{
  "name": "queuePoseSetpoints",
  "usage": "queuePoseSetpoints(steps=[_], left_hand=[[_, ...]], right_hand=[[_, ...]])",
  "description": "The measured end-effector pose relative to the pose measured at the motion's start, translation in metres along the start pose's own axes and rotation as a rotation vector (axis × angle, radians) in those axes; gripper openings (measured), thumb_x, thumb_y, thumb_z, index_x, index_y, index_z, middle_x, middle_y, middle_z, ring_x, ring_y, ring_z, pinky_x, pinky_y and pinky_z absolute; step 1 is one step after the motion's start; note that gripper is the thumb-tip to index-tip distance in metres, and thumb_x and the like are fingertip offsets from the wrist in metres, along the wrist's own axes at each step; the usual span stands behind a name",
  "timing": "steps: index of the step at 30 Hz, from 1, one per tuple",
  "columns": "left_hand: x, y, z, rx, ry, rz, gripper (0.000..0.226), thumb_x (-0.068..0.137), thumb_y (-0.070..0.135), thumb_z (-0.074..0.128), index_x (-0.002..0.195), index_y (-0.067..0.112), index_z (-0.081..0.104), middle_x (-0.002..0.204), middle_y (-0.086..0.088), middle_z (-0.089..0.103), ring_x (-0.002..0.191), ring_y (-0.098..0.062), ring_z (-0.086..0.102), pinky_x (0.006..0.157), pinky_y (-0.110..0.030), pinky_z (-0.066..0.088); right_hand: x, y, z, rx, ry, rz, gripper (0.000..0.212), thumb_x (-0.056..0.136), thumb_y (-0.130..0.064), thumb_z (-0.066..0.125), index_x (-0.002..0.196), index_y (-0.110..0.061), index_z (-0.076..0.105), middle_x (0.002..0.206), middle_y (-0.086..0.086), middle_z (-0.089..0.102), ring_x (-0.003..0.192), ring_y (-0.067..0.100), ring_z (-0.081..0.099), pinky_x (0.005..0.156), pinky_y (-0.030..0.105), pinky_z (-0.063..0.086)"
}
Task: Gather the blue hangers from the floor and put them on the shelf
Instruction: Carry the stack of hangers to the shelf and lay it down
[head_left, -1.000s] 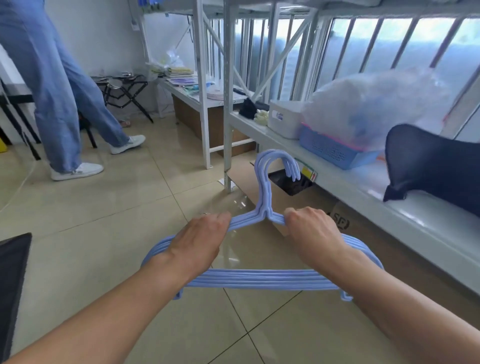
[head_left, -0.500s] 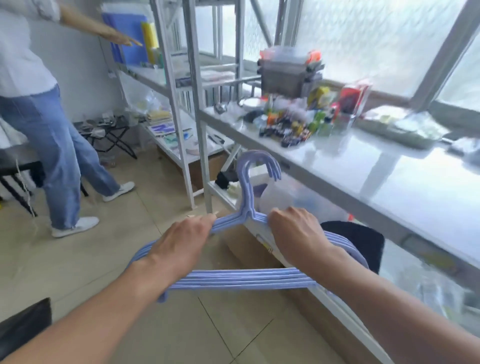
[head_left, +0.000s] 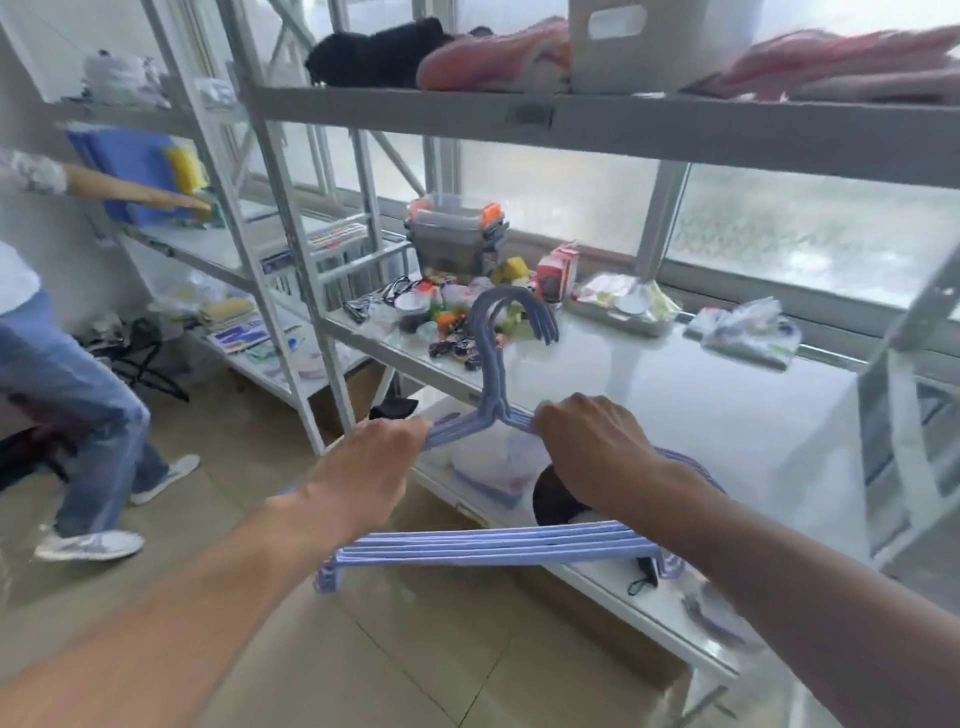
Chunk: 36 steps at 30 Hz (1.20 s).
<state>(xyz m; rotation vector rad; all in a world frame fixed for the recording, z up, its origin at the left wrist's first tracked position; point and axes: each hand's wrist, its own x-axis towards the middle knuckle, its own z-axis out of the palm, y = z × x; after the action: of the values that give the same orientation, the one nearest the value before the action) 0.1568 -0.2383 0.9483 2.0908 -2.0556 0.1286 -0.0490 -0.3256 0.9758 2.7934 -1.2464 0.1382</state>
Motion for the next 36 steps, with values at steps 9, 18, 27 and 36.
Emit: queuePoseSetpoints(steps=[9, 18, 27, 36], left_hand=[[0.111, 0.042, 0.040, -0.004, -0.193, 0.229, 0.034, 0.080, -0.008, 0.049, 0.103, 0.017, 0.057, 0.094, -0.009, 0.070, 0.085, -0.029, 0.068, 0.073, -0.041, 0.056], [0.275, 0.108, 0.103, -0.059, -0.382, 0.341, 0.035, 0.087, -0.005, 0.043, 0.110, 0.013, 0.063, 0.108, -0.004, 0.070, 0.093, -0.025, 0.067, 0.078, -0.032, 0.054], [0.390, 0.125, 0.176, -0.027, -0.572, 0.362, 0.034, 0.089, 0.004, 0.041, 0.103, 0.028, 0.059, 0.105, -0.002, 0.057, 0.090, -0.025, 0.058, 0.088, -0.042, 0.052], [0.436, 0.130, 0.235, 0.010, -0.612, 0.474, 0.029, 0.093, 0.008, 0.048, 0.115, 0.014, 0.066, 0.121, -0.011, 0.049, 0.100, -0.032, 0.062, 0.087, -0.036, 0.049]], right_hand=[[-0.010, 0.088, 0.011, 0.019, -0.076, 0.199, 0.019, 0.085, 0.002, 0.047, 0.081, -0.016, 0.047, 0.065, -0.001, 0.032, 0.068, 0.030, 0.043, 0.062, 0.034, 0.036], [0.049, 0.227, 0.047, 0.086, -0.213, 0.396, 0.016, 0.089, -0.002, 0.049, 0.102, -0.009, 0.057, 0.105, 0.017, 0.062, 0.086, 0.037, 0.058, 0.067, 0.034, 0.039], [0.114, 0.304, 0.108, 0.171, -0.359, 0.557, 0.014, 0.087, 0.000, 0.045, 0.090, -0.013, 0.050, 0.098, 0.016, 0.061, 0.076, 0.031, 0.050, 0.065, 0.034, 0.042], [0.142, 0.328, 0.164, 0.212, -0.426, 0.715, 0.020, 0.088, -0.002, 0.048, 0.105, -0.006, 0.058, 0.112, 0.017, 0.062, 0.083, 0.033, 0.053, 0.068, 0.034, 0.042]])
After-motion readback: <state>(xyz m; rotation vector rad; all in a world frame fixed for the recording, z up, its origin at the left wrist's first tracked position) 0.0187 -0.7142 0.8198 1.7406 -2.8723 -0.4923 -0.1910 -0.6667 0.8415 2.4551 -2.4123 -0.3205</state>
